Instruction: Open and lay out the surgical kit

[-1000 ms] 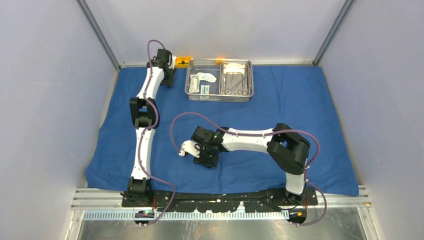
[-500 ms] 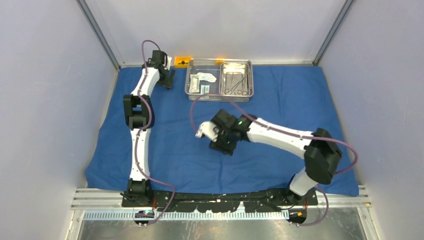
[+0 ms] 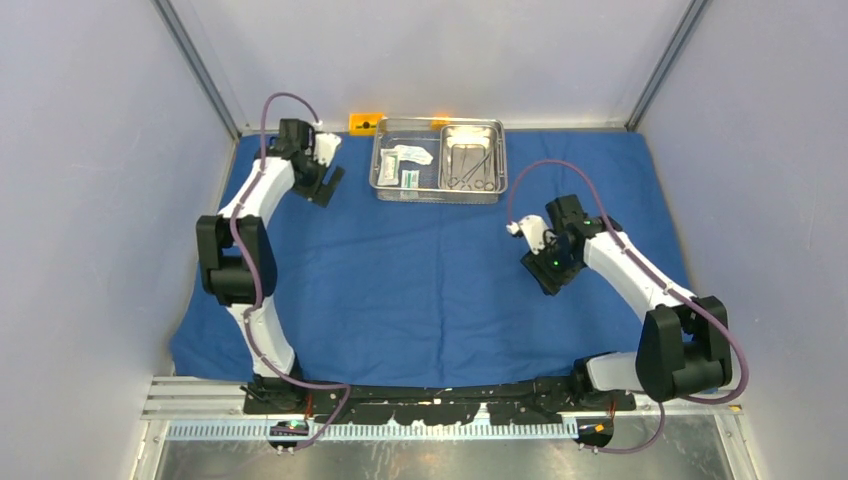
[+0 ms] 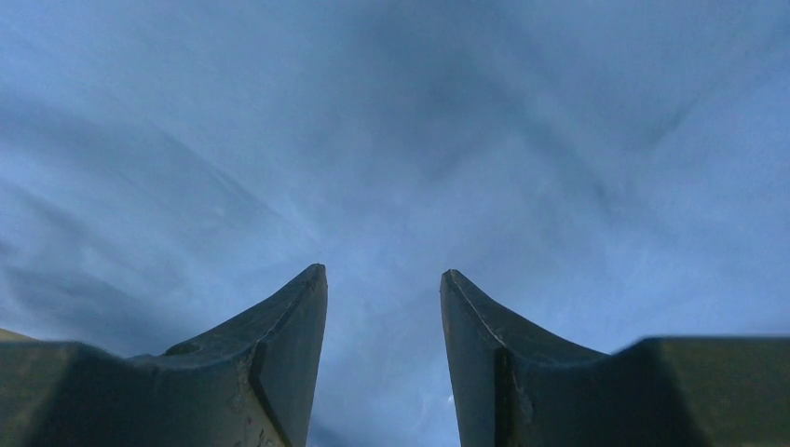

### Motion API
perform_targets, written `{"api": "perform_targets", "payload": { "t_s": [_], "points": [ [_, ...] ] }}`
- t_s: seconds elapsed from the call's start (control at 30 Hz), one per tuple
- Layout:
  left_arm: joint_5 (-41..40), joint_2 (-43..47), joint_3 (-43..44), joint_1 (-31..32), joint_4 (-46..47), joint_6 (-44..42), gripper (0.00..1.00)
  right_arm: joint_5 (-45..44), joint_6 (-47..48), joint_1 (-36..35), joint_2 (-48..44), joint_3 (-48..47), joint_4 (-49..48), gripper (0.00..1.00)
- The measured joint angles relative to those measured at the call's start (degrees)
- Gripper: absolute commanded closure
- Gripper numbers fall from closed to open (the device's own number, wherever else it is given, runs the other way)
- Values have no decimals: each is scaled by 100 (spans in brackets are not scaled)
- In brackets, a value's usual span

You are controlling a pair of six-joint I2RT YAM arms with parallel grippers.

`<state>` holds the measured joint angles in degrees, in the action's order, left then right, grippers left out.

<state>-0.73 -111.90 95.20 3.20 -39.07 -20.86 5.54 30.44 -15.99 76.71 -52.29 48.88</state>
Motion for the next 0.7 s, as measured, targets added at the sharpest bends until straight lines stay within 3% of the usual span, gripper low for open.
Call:
{"api": "perform_targets", "payload": {
  "t_s": [0.13, 0.37, 0.7],
  "points": [
    [337, 581, -1043, -302, -140, -549, 13, -11, 334, 640, -61, 337, 92, 48],
    [544, 1464, -2603, -1486, -623, -1513, 13, -35, 905, 1117, -57, 815, 81, 49],
    [374, 2304, -3954, -1821, -658, -2618, 13, -271, 1696, 1235, 136, 1394, 247, 49]
  ]
}}
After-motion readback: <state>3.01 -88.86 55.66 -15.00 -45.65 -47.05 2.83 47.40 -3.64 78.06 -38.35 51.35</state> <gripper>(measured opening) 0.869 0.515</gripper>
